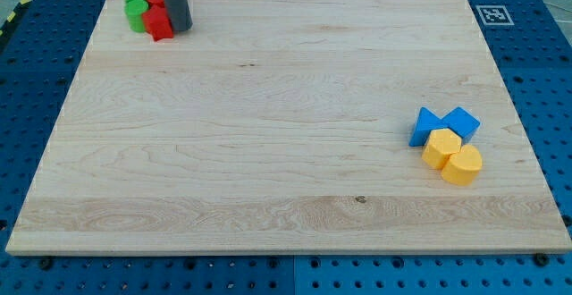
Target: Move the red star into the green circle
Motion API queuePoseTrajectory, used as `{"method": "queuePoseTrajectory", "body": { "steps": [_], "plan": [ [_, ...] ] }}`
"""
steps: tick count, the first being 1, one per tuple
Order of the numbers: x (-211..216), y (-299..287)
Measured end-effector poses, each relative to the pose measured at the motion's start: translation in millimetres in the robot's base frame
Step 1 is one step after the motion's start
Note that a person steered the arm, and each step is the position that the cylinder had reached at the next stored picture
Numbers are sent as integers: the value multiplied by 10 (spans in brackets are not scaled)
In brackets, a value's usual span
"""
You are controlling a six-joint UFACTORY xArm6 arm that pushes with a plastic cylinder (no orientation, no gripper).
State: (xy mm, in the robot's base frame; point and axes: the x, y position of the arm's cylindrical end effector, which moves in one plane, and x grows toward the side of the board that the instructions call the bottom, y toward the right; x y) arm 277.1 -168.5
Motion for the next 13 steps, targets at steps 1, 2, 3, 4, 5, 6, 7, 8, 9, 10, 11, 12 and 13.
{"method": "queuePoseTrajectory", "body": {
  "steps": [1,2,3,4,5,6,7,8,9,10,11,12,13],
  "plan": [
    [0,-55],
    [-17,-95],
    [-18,-115],
    [107,122],
    [373,202],
    [632,165],
    [642,24],
    [564,-118],
    [420,-217],
    [282,-273],
    [223,-310],
    [214,-347],
    [214,-347]
  ]
}}
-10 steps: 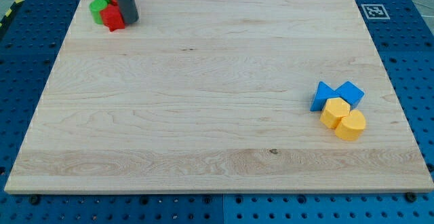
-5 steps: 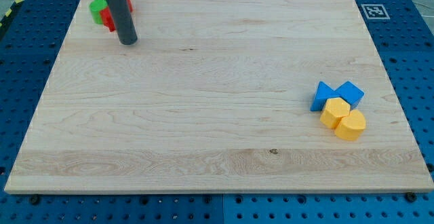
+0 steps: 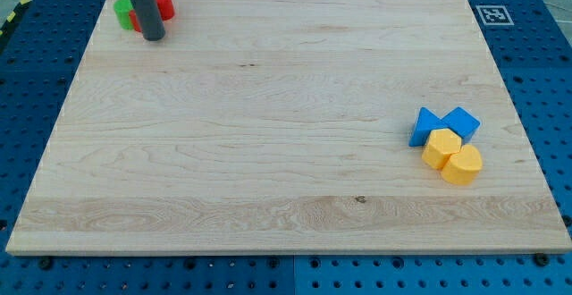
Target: Move the red star into the green circle
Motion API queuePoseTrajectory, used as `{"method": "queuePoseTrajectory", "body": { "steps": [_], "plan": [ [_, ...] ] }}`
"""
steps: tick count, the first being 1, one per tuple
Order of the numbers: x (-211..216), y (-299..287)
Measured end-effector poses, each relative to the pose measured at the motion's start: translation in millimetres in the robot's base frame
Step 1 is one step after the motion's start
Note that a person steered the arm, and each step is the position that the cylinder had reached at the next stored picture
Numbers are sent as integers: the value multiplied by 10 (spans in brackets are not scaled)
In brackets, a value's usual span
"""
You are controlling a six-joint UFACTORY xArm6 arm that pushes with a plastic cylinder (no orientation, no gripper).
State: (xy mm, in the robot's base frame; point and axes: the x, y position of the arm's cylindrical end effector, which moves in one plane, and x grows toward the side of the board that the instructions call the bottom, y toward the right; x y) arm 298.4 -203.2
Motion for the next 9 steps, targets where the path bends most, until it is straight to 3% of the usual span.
{"method": "queuePoseTrajectory", "body": {
  "steps": [1,3,5,6,8,9],
  "plan": [
    [6,130],
    [425,721],
    [439,739],
    [664,789],
    [1999,1821],
    [2517,2634]
  ]
}}
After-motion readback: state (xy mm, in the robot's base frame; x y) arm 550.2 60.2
